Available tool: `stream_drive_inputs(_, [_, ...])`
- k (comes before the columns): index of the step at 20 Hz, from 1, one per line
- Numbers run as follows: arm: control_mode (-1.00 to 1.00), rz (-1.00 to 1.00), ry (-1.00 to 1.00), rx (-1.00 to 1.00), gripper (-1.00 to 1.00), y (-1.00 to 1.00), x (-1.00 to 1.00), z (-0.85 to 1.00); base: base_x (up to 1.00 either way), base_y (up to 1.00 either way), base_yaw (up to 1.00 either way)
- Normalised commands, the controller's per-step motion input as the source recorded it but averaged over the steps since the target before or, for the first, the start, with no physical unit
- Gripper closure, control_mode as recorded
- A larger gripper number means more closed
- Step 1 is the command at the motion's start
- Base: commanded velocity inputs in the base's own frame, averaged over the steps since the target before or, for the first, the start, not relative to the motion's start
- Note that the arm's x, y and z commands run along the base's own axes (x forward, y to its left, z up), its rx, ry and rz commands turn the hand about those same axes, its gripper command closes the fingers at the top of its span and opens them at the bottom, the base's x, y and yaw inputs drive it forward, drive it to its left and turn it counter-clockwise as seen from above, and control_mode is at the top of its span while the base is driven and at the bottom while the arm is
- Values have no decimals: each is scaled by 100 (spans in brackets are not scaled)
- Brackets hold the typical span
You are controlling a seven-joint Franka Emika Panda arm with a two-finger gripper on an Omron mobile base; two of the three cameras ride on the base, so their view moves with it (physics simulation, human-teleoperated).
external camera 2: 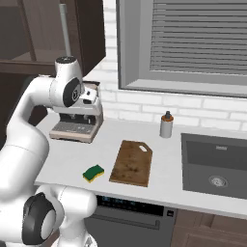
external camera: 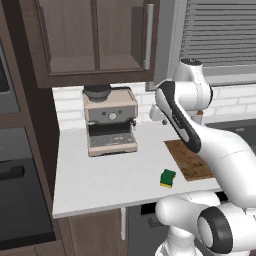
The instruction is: Pick up the sponge from the counter and clean the cutting board by briefly scrubbing or pressing down on the cutting board. Once finished, release the sponge.
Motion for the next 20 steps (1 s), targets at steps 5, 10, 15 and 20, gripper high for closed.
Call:
stream_drive_inputs(5, [-100,-1,1,0,-100,0,-15,-8,0,0,0])
stream_drive_inputs(10, [-100,-10,5,0,-100,-10,-46,-34,0,0,0])
stream_drive_inputs(15, [-100,-16,10,0,-100,-8,-32,-51,0,0,0])
stream_drive_inputs(20, [-100,-24,8,1,-100,-12,-6,-47,0,0,0])
